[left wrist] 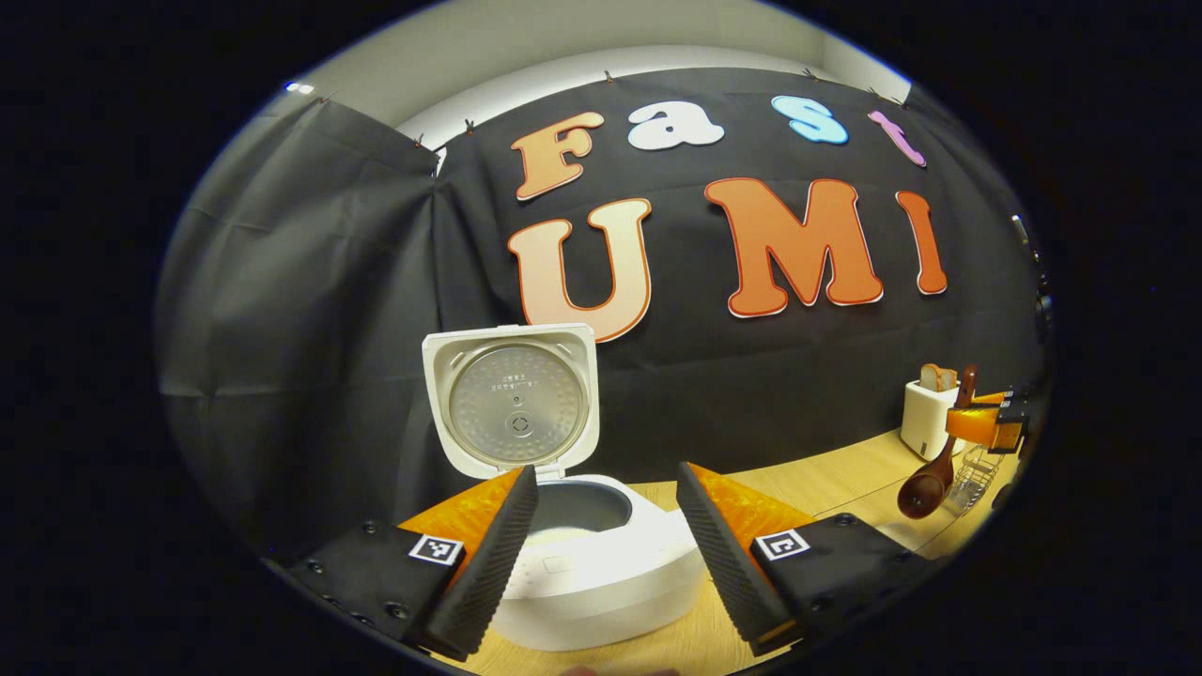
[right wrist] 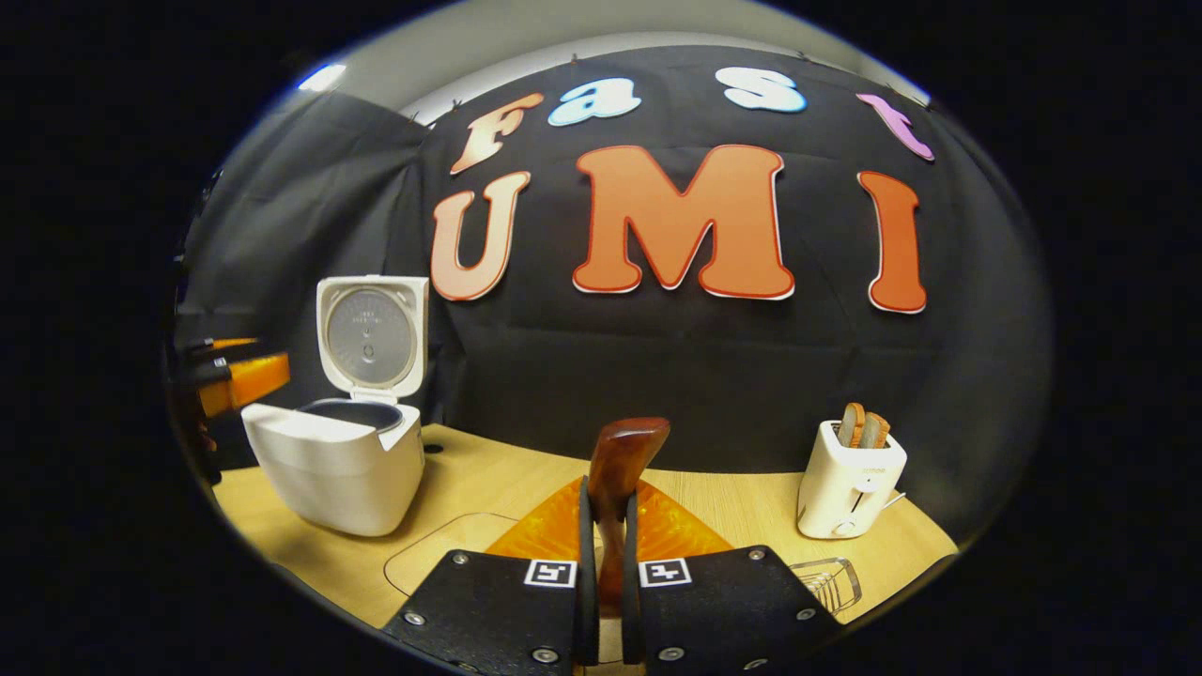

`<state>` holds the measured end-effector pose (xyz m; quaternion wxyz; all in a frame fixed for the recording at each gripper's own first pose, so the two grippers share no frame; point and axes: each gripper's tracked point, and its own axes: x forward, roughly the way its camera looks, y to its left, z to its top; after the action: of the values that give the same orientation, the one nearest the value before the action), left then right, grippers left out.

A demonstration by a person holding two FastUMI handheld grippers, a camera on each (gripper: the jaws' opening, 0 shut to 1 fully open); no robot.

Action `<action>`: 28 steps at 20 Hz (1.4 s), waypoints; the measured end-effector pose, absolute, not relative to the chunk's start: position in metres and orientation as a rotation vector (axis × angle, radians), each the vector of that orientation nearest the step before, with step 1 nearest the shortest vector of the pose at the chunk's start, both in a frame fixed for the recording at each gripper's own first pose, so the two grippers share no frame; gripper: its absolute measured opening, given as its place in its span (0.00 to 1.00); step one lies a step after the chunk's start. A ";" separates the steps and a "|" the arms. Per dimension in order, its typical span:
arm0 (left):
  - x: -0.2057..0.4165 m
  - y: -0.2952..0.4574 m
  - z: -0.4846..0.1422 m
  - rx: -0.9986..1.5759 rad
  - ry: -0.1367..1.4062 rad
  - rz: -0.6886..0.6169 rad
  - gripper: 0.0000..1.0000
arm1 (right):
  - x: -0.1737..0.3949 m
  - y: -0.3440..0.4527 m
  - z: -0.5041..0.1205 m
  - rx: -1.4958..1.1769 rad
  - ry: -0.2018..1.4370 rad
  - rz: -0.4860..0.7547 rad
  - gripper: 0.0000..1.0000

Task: Close the left gripper, press the button to open the rice cooker; take a wooden spoon from the chopstick holder with the right hand, scoop a spoonful of rice and pour it into the rice cooker, then put the wooden spoon back into the chopstick holder.

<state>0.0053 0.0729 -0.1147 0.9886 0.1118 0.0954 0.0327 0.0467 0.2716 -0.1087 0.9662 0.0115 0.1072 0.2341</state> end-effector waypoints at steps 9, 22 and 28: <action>0.005 0.093 -0.132 0.184 0.207 0.103 0.98 | 0.027 0.288 -0.156 -0.030 0.300 0.479 0.10; -0.001 0.112 -0.151 0.136 0.238 0.133 0.98 | 0.012 0.294 -0.178 0.671 0.597 0.412 0.10; -0.005 0.115 -0.157 0.126 0.251 0.137 0.98 | 0.019 0.281 -0.194 0.856 0.683 0.358 0.10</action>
<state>-0.0049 0.1147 -0.1565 0.9878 0.0627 0.1252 0.0681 0.0185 0.2811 -0.1938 0.8386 0.4048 0.3227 0.1693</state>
